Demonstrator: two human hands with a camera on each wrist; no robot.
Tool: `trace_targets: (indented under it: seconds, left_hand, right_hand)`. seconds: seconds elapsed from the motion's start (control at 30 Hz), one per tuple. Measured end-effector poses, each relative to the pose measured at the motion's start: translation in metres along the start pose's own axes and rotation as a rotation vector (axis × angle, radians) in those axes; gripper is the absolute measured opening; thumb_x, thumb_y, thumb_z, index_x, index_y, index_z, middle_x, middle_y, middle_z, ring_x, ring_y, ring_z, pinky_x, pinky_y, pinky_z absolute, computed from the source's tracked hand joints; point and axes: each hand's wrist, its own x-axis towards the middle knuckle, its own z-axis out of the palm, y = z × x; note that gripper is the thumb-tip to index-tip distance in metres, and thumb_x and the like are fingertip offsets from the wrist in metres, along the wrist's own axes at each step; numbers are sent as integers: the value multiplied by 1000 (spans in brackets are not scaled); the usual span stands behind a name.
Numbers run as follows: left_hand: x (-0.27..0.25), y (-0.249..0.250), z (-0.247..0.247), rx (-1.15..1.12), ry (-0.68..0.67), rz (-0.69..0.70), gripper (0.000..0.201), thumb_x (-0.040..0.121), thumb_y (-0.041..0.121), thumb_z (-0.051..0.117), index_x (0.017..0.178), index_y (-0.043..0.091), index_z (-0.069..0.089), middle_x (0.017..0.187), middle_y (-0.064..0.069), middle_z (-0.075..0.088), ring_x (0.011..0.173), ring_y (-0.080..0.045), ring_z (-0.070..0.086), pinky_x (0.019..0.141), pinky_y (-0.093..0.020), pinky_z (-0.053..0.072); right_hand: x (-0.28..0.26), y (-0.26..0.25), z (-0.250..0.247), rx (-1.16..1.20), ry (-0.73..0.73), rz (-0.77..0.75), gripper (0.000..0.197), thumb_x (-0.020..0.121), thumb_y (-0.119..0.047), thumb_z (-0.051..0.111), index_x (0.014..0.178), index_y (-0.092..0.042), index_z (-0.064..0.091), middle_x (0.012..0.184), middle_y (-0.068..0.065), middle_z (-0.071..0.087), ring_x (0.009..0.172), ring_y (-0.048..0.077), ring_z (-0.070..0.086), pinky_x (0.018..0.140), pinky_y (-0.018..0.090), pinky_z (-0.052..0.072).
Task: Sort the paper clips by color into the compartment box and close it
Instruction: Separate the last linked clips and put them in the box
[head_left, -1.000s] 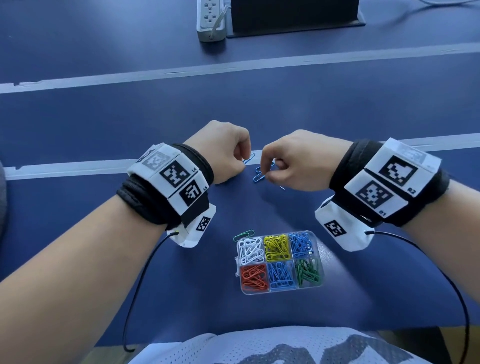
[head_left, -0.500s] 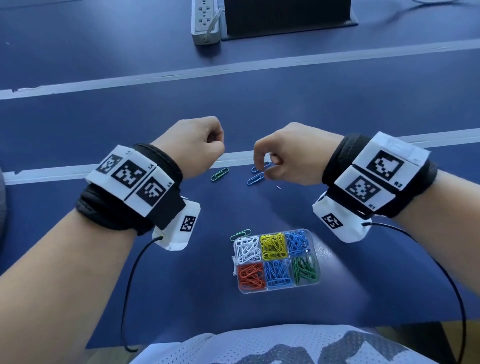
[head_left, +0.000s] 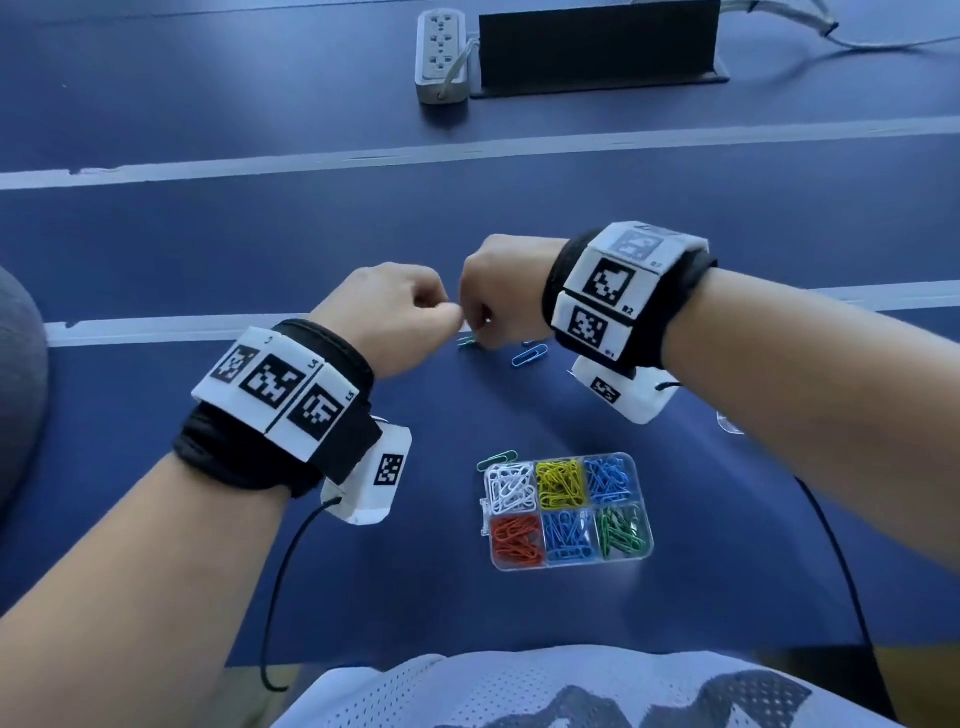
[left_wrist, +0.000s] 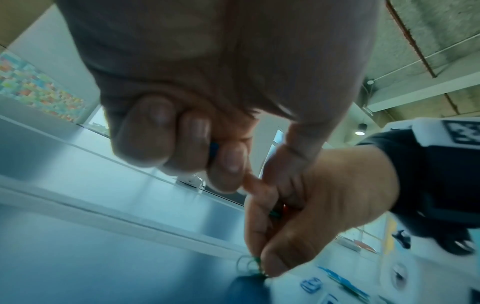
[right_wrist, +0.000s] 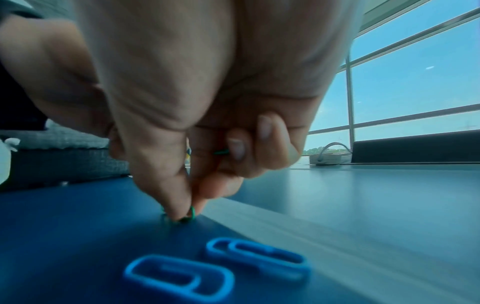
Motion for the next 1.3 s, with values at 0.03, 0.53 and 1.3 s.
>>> trace_targets:
  seconds: [0.03,0.53,1.3]
  left_hand:
    - [-1,2,2,32,-20,33,17,79,32,56,66,23,59,61,7,53,61,-12,49,58,-27,41]
    - [16,53,36,491,-119,192,12,71,39,72,74,28,67,87,4,63,83,-23,60,62,-27,39]
    - [3,32,26,-625,-405,103,18,82,-10,59,84,7,56,64,-8,64,45,-14,57,49,-24,56]
  right_hand:
    - [-3,5,-1,-3,8,24,16,78,-29,60,78,-15,69,57,-5,48,70,23,55,61,26,44]
    - [-78,83,-2,549,2,471,26,85,-15,43,96,-20,66,71,-5,60,60,19,53,70,27,47]
    - [-94,68,12,1196,-45,327,22,90,8,50,92,-10,63,76,9,62,69,21,65,66,23,60]
